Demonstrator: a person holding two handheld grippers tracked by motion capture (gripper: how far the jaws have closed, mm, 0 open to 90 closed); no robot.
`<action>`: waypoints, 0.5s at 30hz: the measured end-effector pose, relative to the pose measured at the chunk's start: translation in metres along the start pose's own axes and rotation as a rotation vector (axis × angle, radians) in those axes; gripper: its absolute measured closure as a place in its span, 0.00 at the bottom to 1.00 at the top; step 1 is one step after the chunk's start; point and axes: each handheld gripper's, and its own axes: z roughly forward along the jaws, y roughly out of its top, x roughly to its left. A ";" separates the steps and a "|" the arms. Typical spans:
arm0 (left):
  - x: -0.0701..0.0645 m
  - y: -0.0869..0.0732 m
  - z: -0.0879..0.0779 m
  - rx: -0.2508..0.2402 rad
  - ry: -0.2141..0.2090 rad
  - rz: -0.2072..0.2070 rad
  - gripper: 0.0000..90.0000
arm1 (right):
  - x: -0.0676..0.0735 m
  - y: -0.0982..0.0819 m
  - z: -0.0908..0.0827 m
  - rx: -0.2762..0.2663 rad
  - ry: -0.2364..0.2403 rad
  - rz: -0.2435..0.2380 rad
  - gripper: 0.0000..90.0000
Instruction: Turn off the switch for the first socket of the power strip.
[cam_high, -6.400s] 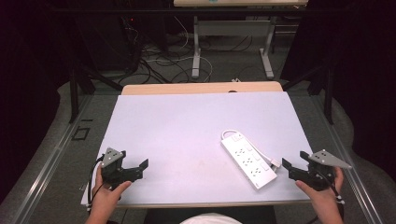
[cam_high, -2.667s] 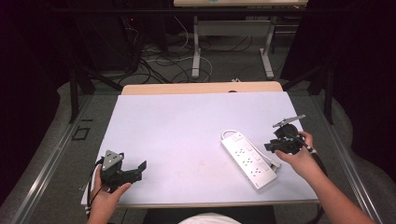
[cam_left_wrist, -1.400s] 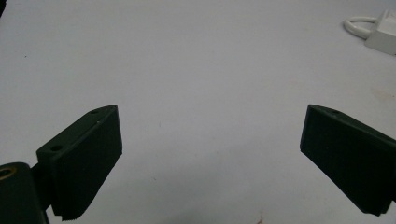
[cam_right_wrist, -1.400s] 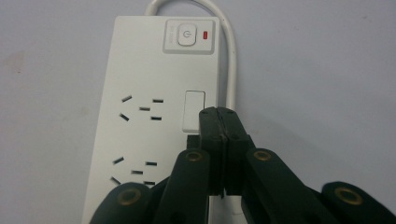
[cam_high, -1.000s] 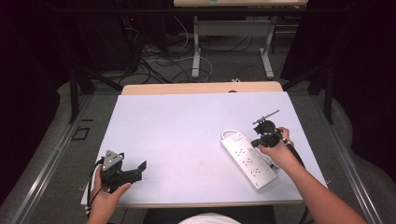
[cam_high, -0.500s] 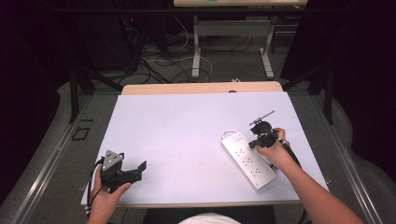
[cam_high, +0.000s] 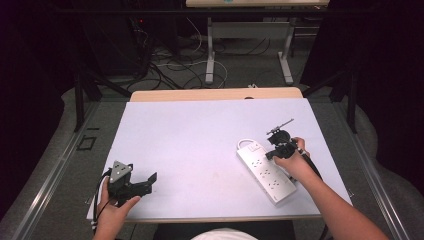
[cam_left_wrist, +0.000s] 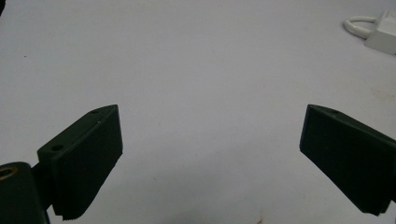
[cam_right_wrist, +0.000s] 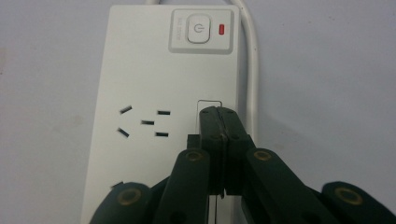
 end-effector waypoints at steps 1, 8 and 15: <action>0.000 0.000 0.000 0.000 0.000 0.000 0.06 | 0.000 0.000 0.000 0.001 0.003 0.005 1.00; 0.000 0.000 0.000 0.000 0.000 0.001 0.06 | 0.000 0.000 0.000 0.004 0.014 0.001 1.00; 0.000 0.000 0.000 -0.001 0.000 0.002 0.06 | 0.000 0.000 -0.001 0.011 0.011 0.000 1.00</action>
